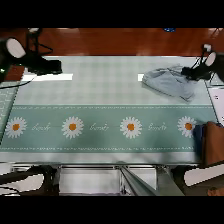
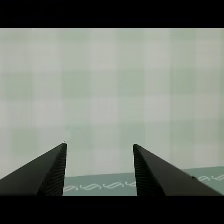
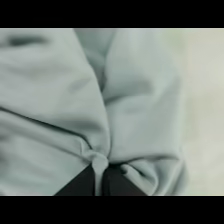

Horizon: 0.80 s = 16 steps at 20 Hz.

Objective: Fold the shirts.

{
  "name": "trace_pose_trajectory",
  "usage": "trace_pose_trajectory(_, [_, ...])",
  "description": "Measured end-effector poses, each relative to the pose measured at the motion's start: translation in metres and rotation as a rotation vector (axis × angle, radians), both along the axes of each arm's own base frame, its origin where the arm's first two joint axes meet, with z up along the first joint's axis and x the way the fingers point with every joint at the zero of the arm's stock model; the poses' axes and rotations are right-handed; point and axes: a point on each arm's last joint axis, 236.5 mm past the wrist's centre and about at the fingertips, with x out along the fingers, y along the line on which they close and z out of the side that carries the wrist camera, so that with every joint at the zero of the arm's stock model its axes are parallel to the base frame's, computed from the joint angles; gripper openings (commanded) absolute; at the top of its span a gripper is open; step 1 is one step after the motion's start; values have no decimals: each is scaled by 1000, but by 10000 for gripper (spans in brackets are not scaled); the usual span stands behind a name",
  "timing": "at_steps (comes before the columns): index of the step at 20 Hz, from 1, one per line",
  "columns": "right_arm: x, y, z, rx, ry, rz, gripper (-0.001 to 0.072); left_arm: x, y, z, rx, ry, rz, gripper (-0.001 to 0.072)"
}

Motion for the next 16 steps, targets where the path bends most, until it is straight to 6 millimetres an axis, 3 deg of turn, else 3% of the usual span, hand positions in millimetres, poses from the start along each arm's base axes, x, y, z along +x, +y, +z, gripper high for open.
trace_pose_trajectory(3, [16,15,115,12,-237,52,27,-25,-1,45,-50,-52,-24,507])
trace_pose_trajectory(5, [12,33,195,26,-402,103,27,-52,-7,64,-76,-81,-47,507])
trace_pose_trajectory(9, [-26,80,334,5,-682,226,27,-117,-15,64,-106,-94,-67,507])
trace_pose_trajectory(11, [-52,108,386,-6,-791,290,27,-144,-17,51,-122,-105,-60,507])
trace_pose_trajectory(13, [-77,135,423,-8,-872,355,27,-163,-20,36,-146,-101,-48,507])
trace_pose_trajectory(16, [-109,182,445,30,-904,468,27,-178,-27,20,-189,-96,-39,507])
